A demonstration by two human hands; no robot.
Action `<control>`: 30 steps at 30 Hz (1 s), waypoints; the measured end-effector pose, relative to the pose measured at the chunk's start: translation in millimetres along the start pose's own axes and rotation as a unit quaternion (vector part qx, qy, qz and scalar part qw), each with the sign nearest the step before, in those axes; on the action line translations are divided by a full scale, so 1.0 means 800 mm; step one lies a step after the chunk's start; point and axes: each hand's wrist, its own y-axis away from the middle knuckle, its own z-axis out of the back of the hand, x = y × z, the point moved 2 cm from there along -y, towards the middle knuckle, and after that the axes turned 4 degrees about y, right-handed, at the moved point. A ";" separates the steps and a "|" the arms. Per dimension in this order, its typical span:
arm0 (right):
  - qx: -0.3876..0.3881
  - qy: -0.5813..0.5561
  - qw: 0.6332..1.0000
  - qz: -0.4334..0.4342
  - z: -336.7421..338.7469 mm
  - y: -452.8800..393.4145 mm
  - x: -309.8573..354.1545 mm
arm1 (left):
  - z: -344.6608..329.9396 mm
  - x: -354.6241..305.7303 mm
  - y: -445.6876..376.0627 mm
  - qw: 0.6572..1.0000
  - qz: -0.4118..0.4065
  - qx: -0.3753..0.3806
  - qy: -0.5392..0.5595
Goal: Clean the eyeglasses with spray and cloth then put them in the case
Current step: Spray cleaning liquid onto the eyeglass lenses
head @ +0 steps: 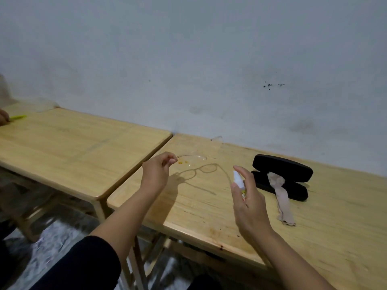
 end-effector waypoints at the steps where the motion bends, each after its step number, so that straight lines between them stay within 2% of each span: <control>1: -0.005 0.008 1.000 -0.005 0.004 -0.002 -0.003 | -0.005 -0.009 0.001 1.000 -0.012 0.009 -0.001; 8: -0.046 0.104 0.993 -0.022 0.033 -0.021 -0.016 | -0.042 -0.056 0.009 0.995 -0.059 0.073 -0.015; 16: -0.058 0.193 0.979 -0.034 0.060 -0.029 -0.025 | -0.058 -0.084 0.022 0.992 -0.060 0.108 0.002; 21: -0.041 0.181 0.981 -0.057 0.063 -0.030 -0.028 | -0.064 -0.091 0.026 0.990 -0.054 0.127 0.016; 30: -0.059 0.140 0.986 -0.076 0.064 -0.033 -0.042 | -0.068 -0.101 0.029 0.988 -0.059 0.140 0.025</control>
